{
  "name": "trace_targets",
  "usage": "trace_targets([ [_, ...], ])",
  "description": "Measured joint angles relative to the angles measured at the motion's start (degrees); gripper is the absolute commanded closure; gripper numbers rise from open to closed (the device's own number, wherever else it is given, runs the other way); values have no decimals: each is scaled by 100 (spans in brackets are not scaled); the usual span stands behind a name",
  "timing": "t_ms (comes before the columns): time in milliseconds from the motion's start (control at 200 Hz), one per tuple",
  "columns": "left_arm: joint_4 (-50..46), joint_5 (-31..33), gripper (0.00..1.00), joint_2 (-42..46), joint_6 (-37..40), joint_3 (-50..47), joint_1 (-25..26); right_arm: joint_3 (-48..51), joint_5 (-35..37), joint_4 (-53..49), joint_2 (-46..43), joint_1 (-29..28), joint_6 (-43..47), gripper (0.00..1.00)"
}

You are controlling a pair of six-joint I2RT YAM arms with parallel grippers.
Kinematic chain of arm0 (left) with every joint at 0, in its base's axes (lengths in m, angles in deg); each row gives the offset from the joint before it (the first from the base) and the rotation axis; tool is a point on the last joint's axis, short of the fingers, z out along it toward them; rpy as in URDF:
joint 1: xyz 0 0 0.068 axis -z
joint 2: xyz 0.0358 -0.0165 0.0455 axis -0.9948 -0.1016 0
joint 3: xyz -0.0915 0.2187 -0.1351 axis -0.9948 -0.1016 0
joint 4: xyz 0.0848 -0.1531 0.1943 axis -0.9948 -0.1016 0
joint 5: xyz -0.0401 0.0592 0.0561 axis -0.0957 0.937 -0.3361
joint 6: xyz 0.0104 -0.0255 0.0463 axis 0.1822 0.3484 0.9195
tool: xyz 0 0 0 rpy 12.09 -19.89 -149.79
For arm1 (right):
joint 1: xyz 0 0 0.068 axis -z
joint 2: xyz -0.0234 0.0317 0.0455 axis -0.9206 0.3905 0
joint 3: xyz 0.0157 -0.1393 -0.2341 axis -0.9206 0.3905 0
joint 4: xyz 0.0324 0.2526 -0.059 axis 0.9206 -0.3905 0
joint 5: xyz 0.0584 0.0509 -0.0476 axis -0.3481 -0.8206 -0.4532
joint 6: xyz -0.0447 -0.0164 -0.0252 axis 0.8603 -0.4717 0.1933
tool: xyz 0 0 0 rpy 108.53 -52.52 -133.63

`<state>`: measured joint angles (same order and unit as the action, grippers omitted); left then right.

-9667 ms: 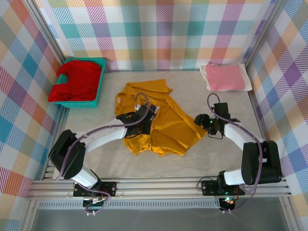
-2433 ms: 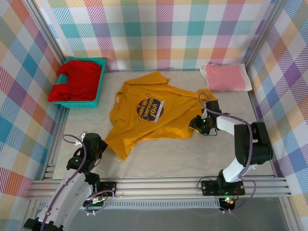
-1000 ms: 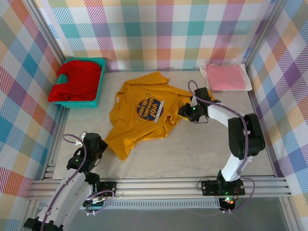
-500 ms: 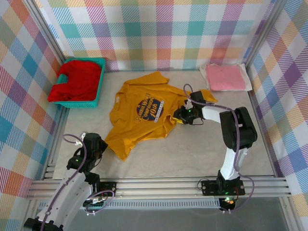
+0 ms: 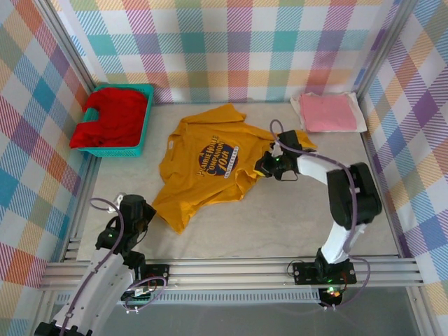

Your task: Fold and stack the t-shirts

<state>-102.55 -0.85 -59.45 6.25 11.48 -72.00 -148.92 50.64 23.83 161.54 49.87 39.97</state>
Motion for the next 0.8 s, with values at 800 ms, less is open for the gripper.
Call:
trace_targets([
  [800,-1639,-216,100,1106,-1176,125,0,2870,107,-3405,-4253,3591,448,81],
])
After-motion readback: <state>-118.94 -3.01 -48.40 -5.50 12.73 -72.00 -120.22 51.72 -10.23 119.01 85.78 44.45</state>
